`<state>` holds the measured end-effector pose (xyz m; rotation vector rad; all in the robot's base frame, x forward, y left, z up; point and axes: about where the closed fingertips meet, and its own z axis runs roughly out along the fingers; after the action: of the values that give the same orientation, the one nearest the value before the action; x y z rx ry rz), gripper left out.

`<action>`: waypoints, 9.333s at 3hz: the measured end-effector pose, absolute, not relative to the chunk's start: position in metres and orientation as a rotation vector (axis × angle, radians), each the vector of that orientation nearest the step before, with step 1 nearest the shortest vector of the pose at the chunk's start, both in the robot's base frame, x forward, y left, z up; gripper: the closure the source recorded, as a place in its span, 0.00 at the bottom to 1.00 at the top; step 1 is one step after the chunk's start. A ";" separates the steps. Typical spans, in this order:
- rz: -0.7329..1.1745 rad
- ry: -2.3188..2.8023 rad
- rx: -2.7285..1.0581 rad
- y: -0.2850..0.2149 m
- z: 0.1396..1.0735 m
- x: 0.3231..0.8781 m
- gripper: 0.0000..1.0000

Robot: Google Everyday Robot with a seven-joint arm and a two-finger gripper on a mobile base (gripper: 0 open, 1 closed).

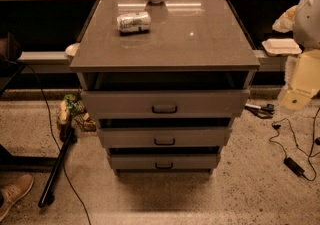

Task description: Open top drawer

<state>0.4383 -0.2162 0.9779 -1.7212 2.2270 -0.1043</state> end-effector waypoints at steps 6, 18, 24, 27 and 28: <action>0.150 2.167 -1.965 -0.157 0.778 0.470 0.00; 0.125 2.024 -2.252 -0.128 0.640 0.592 0.85; 0.317 2.047 -2.254 -0.143 0.643 0.543 0.00; 0.303 2.244 -2.200 -0.161 0.670 0.472 0.65; 0.303 2.244 -2.200 -0.160 0.672 0.472 0.67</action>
Offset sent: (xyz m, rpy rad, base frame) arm 0.0073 0.0078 -0.0377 -0.0195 0.0361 0.0267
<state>0.4723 -0.1605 0.6717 -2.2001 2.2442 0.3031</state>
